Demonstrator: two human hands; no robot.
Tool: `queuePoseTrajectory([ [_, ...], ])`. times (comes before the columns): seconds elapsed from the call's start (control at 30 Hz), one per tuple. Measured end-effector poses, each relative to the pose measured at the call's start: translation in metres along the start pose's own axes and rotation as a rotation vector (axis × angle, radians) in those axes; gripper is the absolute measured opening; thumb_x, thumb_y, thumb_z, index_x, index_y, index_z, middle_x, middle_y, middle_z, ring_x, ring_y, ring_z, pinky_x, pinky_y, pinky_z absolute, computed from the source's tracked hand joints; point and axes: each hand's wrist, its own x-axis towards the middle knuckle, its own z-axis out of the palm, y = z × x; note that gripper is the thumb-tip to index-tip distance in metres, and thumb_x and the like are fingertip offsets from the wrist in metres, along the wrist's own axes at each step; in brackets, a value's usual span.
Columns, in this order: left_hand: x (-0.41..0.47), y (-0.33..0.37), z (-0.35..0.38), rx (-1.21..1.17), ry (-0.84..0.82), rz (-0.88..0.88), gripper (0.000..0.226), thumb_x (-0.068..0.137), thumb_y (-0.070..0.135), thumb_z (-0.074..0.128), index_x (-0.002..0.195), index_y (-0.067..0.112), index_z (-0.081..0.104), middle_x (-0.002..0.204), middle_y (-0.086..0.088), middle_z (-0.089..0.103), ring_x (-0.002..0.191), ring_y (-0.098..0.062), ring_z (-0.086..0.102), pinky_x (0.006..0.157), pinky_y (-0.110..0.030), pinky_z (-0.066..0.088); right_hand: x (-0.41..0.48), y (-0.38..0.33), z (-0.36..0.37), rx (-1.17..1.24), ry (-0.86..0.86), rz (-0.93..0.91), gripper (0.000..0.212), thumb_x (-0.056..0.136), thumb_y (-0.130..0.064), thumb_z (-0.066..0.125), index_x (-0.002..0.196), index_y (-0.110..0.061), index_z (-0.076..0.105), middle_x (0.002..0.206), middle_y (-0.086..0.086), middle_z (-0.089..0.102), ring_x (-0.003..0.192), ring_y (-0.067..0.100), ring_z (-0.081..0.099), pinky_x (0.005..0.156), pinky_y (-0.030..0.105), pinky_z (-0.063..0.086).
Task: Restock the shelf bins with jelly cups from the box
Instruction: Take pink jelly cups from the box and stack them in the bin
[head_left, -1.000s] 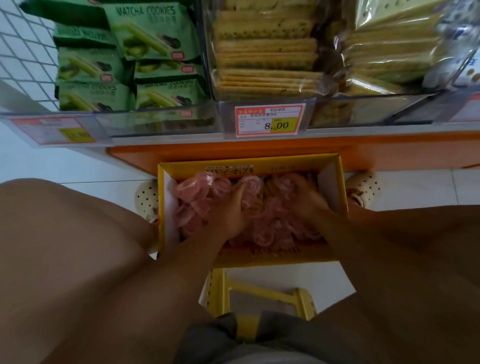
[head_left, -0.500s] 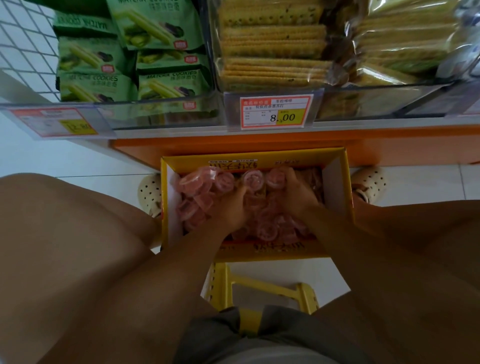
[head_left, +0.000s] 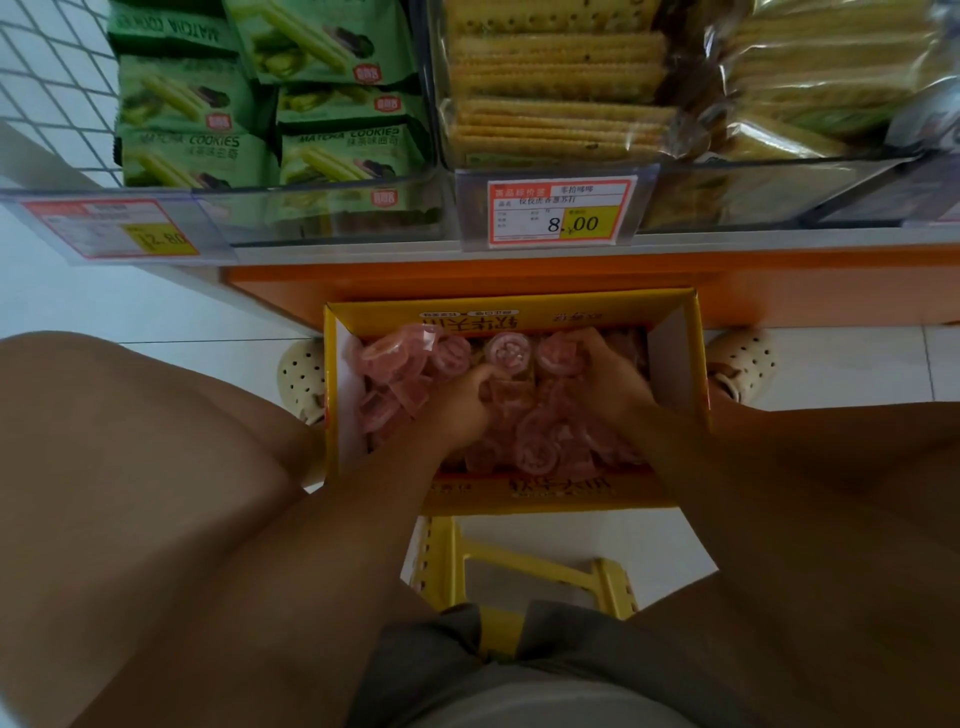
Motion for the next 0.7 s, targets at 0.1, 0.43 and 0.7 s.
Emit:
queuePoseTrajectory([
  [0.1,-0.002,-0.002,-0.005,-0.066,-0.019,-0.02,0.033,0.089,0.017,0.066,0.119,0.028,0.057,0.109,0.0,0.067,0.089,-0.013,0.064,0.072,-0.027,0.054,-0.002,-0.003,0.001,-0.103,0.006,-0.043,0.055,0.09,-0.017,0.056,0.139,-0.026,0.033,0.136,0.007,0.051,0.108,0.036,0.057,0.076,0.032,0.041],
  [0.43,-0.021,-0.009,-0.021,-0.217,-0.107,-0.205,0.038,0.091,0.023,0.065,0.127,0.03,0.051,0.119,0.001,0.062,0.106,-0.02,0.061,0.092,-0.045,0.054,-0.005,-0.027,0.006,0.186,-0.093,0.06,0.04,0.091,-0.011,0.061,0.123,-0.024,0.042,0.109,0.009,0.063,0.086,0.027,0.064,0.066,0.04,0.053],
  [0.7,-0.045,0.008,-0.02,-0.544,-0.22,-0.218,0.037,0.097,0.012,0.055,0.127,0.033,0.048,0.129,0.004,0.053,0.115,-0.021,0.058,0.093,-0.047,0.054,-0.037,-0.043,-0.005,0.925,-0.486,0.237,0.045,0.091,-0.011,0.061,0.131,-0.032,0.055,0.122,0.008,0.066,0.107,0.028,0.066,0.087,0.051,0.055],
])
